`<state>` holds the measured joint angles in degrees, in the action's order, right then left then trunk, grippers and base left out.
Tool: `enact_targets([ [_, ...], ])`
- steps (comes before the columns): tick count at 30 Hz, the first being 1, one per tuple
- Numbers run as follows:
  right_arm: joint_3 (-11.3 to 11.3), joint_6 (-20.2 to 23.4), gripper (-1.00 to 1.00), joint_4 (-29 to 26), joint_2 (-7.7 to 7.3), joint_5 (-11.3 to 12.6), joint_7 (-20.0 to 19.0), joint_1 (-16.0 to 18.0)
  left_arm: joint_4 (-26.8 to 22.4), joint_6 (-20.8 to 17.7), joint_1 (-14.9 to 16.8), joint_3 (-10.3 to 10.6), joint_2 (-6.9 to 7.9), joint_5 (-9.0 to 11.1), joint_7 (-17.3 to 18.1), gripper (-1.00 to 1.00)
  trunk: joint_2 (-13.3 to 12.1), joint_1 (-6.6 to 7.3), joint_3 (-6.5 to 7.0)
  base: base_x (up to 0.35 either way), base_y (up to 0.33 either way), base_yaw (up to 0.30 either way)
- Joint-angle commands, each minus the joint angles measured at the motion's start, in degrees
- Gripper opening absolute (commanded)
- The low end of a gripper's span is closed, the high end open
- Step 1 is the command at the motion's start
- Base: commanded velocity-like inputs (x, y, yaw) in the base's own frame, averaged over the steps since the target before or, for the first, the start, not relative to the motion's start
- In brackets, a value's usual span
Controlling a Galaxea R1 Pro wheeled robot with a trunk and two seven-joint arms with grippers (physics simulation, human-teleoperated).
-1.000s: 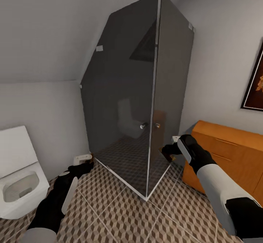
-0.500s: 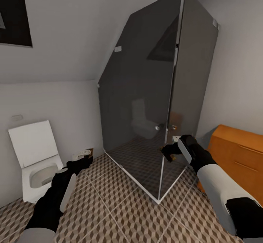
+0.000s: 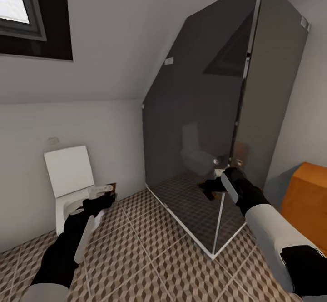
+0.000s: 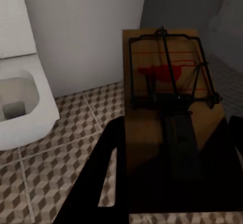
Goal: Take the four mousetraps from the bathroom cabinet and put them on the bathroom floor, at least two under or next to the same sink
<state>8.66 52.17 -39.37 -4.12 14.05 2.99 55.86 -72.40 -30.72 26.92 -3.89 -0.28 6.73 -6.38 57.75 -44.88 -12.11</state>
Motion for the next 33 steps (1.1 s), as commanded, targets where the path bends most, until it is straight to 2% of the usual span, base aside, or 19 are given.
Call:
enact_targets([
  [1, 0.3, 0.2, -1.00, -0.1, -0.09, 0.5, 0.3, 0.0, -0.2, -0.3, 0.1, 0.0, -0.04, 0.5, -0.5, -1.00, 0.1, -0.01, -0.09, 0.000, 0.000, 0.276],
  [4, 0.4, 0.2, -1.00, -0.1, -0.08, 0.5, 0.3, 0.0, -0.7, -0.1, 0.1, 0.0, -0.01, 0.4, -0.6, -1.00, 0.1, -0.01, -0.09, 0.000, 0.000, 0.276],
  [11, 0.3, 0.2, -1.00, -0.1, -0.09, 0.5, 0.3, 0.0, -0.1, 6.5, 0.1, 0.0, 0.00, 0.5, -0.7, -1.00, 0.1, -0.01, -0.09, 0.000, 0.000, 0.276],
  [14, 0.3, 0.3, -1.00, -0.1, -0.09, 0.5, 0.3, 0.0, 0.1, 7.7, 0.1, -0.1, 0.01, 0.5, -0.7, -1.00, 0.1, -0.01, -0.09, 0.000, 0.000, 0.276],
  [33, 0.3, 0.4, -1.00, -0.1, -0.09, 0.5, 0.3, 0.0, 0.2, 8.2, 0.1, -0.1, 0.02, 0.7, -0.7, -1.00, 0.1, -0.01, -0.09, 0.000, 0.000, 0.276],
])
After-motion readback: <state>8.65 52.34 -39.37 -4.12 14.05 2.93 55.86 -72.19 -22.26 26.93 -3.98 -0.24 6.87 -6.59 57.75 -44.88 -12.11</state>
